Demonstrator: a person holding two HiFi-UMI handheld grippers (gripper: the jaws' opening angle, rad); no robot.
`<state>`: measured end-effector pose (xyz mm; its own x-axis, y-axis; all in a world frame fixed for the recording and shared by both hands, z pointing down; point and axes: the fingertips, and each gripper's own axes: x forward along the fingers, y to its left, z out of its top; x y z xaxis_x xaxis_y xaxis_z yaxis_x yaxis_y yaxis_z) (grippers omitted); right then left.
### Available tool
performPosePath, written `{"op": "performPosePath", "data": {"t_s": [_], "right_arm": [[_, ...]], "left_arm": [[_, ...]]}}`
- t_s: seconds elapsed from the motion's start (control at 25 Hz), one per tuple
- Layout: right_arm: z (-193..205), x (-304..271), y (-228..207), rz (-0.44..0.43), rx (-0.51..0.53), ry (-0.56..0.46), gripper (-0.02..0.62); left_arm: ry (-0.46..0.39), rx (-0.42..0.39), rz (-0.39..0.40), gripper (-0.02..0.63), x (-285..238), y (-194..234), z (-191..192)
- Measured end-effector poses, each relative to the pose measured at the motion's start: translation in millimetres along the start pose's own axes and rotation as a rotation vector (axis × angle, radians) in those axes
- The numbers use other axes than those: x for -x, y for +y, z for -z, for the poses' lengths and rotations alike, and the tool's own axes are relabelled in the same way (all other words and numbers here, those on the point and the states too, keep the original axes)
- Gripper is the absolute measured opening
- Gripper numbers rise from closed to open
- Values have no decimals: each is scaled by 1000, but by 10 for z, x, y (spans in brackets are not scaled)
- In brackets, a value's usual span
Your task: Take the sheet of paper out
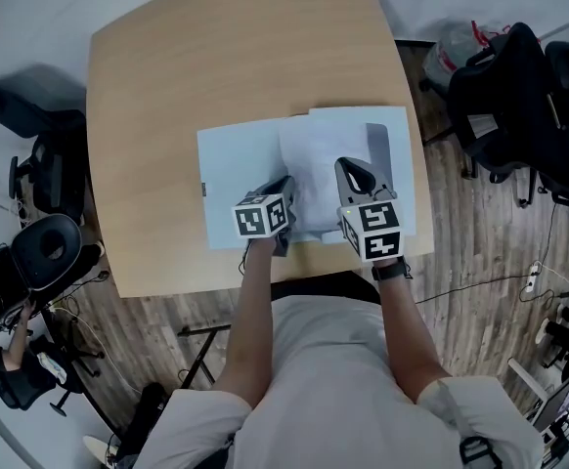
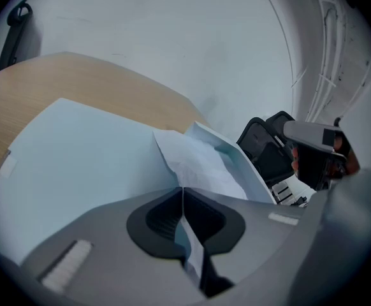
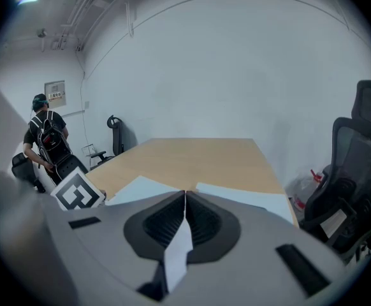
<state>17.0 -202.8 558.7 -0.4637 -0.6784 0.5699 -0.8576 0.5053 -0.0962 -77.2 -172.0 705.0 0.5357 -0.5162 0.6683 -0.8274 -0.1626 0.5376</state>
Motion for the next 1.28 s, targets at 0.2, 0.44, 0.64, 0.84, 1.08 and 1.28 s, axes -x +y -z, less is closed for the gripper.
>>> {"op": "performPosePath", "data": {"t_s": [0.2,0.44,0.64,0.84,1.08,1.28], "right_arm": [[-48,-55,149,-23,16,-6,12],[-116,-83,236,-44,31,-19,12],[-192,-66,280,-52,30,-39,12],[-266,-3,297,-58,36,-65,12],[-429,125,306,-54,45,-115,12],[-579,268,279,-47,53,-166,12]], "left_arm": [[-31,16,-27,15,169,158,-43],[-82,42,-63,15,353,295,-124],[-115,36,-81,15,510,339,-237],[-152,8,-107,15,696,350,-393],[-195,-40,-118,15,953,278,-557],[-257,-89,-130,15,1175,145,-762]]}}
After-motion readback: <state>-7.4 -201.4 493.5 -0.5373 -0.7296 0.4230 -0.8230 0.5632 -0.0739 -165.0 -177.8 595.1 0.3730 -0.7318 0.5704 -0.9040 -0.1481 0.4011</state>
